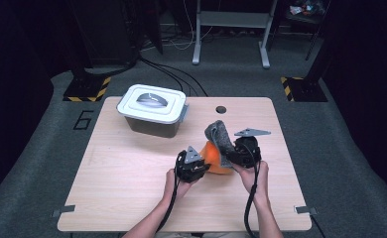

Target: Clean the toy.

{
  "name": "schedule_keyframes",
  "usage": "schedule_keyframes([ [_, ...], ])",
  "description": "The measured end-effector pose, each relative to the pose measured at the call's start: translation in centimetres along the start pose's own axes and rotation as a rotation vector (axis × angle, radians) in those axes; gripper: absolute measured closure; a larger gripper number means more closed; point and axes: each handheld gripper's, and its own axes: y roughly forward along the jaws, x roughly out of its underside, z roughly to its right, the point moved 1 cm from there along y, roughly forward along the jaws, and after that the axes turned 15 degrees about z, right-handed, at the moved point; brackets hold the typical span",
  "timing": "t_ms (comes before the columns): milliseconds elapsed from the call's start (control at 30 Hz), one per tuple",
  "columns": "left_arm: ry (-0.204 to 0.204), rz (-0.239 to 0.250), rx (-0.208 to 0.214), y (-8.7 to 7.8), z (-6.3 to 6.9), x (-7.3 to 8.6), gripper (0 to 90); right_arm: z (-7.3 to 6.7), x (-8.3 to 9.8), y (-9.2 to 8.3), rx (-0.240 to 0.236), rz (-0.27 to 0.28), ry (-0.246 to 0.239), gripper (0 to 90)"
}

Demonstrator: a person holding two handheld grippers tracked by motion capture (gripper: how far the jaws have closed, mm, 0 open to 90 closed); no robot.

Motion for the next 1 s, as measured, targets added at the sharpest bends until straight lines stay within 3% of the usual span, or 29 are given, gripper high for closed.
schedule_keyframes([
  [100, -0.020, -0.008, 0.013, 0.1, -0.4, 0.1, 75.3, -0.3, 0.4, 0.8, -0.032, -0.013, 0.011, 75.0],
  [233, 0.001, -0.020, 0.012, 0.3, -0.4, 0.1, 74.7, -0.1, 1.1, 2.5, -0.042, -0.040, 0.017, 75.0],
  [433, 0.009, -0.023, 0.001, 0.5, -0.3, 0.2, 74.5, 0.1, 1.6, 3.6, 0.019, -0.055, -0.046, 75.7],
  [667, 0.006, -0.021, -0.001, 0.7, -0.4, 0.4, 74.7, 0.4, 2.0, 3.7, 0.055, -0.054, -0.079, 76.4],
  [1000, 0.006, -0.016, -0.004, 0.7, -0.4, 0.4, 74.8, 1.3, 1.9, 3.1, 0.113, -0.042, -0.080, 76.3],
])
